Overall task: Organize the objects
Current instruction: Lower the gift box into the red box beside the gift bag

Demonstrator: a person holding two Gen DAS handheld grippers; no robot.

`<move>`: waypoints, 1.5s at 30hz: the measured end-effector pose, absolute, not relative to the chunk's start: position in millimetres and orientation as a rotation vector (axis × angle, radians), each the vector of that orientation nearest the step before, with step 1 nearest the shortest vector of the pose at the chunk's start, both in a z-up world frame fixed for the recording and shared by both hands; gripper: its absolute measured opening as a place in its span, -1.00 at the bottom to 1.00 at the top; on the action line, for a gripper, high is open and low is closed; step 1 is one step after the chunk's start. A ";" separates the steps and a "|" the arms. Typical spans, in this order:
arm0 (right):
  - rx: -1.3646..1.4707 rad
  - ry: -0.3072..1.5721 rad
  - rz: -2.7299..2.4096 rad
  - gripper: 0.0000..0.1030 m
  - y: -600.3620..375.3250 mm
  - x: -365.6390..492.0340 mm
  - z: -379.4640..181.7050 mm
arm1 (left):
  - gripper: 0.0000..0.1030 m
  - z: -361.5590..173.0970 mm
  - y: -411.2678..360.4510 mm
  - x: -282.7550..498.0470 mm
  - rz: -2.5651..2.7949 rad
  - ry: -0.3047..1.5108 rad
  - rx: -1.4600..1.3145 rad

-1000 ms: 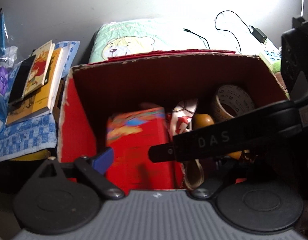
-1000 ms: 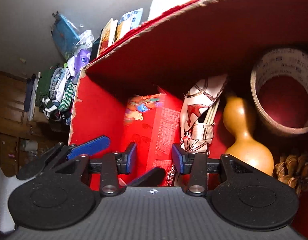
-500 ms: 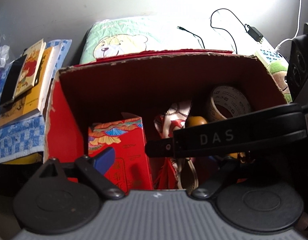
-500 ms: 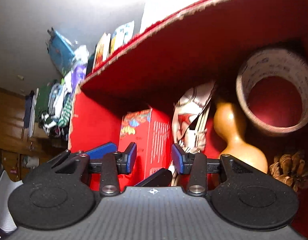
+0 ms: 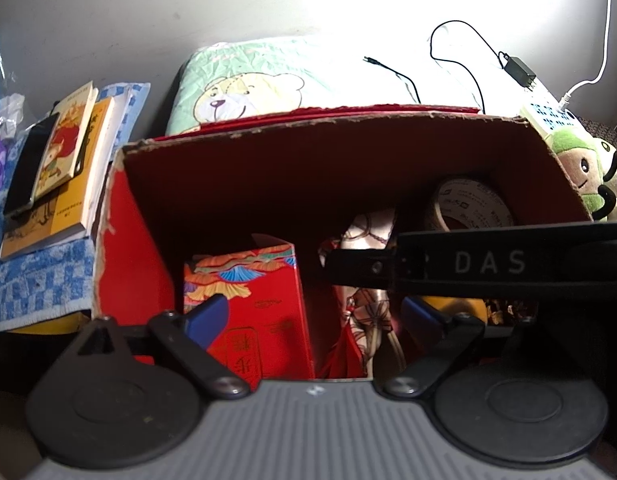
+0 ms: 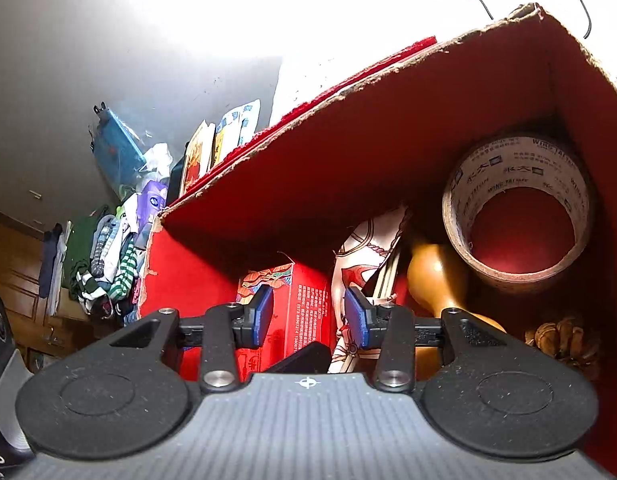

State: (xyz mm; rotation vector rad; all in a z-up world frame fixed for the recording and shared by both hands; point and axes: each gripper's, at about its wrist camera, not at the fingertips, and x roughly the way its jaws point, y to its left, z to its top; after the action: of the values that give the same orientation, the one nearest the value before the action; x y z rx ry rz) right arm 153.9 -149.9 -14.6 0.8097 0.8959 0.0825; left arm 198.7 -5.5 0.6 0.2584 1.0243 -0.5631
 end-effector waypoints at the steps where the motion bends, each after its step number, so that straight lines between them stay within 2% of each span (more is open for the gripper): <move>1: 0.808 0.895 0.080 -0.15 -149.7 154.1 -14.5 | 0.83 0.4 -5.8 199.1 -0.559 1.025 0.259; 35: 0.741 0.830 0.071 -0.16 -145.2 153.7 -11.1 | 0.80 -13.9 -11.7 192.4 -0.490 1.004 0.282; 45: 0.698 0.833 0.084 -0.24 -141.7 155.9 -11.4 | 0.80 -14.8 -11.2 192.4 -0.483 1.003 0.288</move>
State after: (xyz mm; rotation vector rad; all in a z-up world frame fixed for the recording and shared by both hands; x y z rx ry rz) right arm 155.9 -141.7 -11.4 0.6979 0.8330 0.0838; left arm 192.4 -11.2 -14.8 0.2882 1.0027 -0.4830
